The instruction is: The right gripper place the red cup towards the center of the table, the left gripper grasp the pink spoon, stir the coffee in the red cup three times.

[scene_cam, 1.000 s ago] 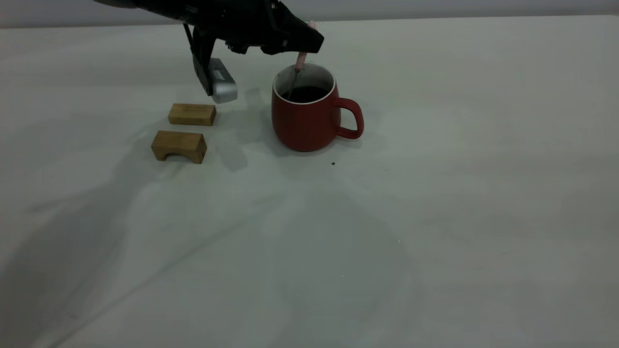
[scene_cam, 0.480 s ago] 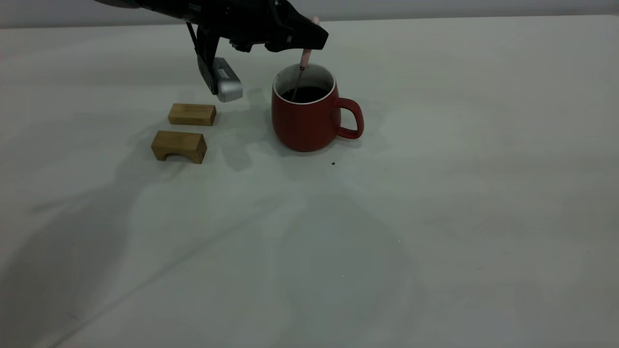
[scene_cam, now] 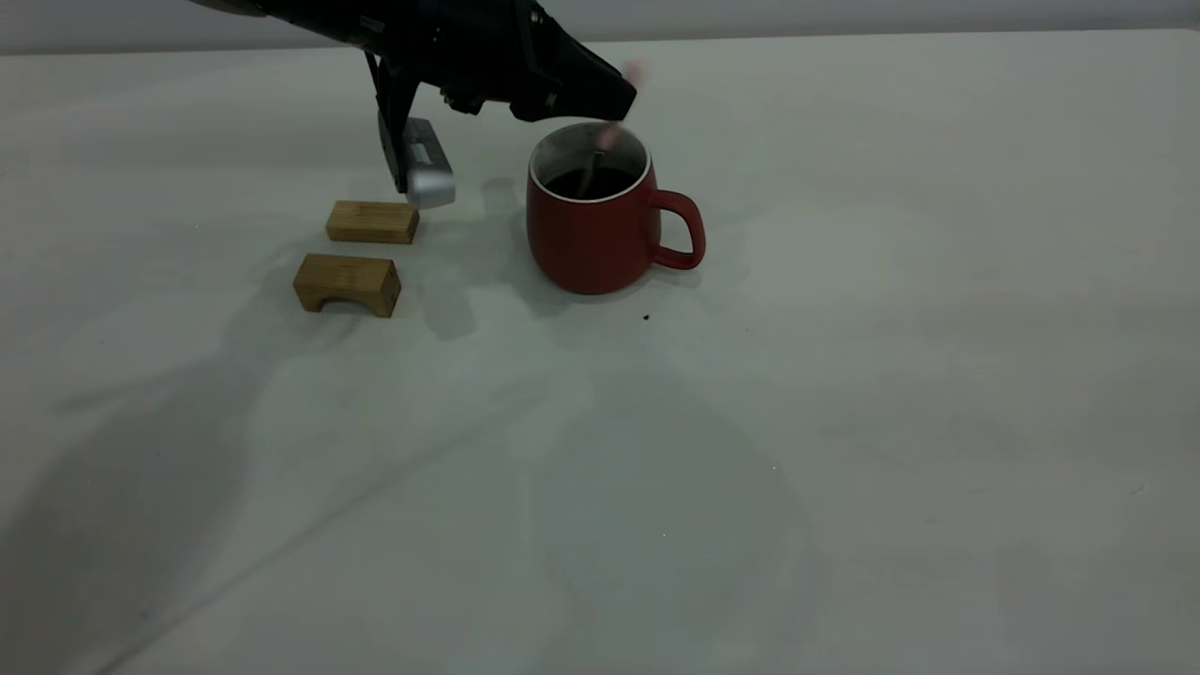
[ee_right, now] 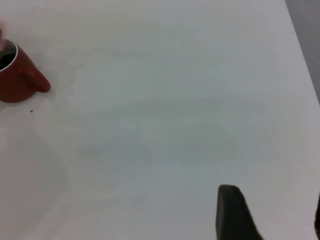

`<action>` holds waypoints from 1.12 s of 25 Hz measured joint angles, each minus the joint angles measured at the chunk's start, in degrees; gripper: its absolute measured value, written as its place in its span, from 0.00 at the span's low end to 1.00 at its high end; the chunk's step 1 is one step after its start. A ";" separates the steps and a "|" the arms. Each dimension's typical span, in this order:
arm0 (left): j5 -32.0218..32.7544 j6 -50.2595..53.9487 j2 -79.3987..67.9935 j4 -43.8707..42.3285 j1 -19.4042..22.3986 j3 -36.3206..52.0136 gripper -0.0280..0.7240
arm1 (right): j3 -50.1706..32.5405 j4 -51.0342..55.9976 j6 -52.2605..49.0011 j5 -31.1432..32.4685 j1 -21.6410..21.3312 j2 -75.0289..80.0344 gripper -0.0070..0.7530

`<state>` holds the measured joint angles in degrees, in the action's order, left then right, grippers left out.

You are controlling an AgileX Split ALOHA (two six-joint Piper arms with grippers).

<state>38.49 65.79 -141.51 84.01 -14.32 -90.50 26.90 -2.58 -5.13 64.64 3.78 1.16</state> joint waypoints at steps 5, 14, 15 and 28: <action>3.15 -0.30 0.56 -3.61 0.00 0.00 0.59 | 0.00 0.00 0.00 0.00 0.00 0.00 0.57; 5.34 -23.20 11.22 -25.80 0.00 0.00 0.61 | 0.00 0.00 0.00 0.00 0.00 0.00 0.57; 5.87 -25.54 12.62 -28.25 0.00 0.00 0.61 | 0.00 0.00 0.00 0.00 0.00 0.00 0.57; 10.62 -54.28 38.66 -53.07 -0.04 0.32 0.58 | 0.00 0.00 0.00 0.00 0.00 0.00 0.57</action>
<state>49.11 11.51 -102.85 30.94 -14.36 -90.18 26.90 -2.58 -5.13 64.64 3.78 1.16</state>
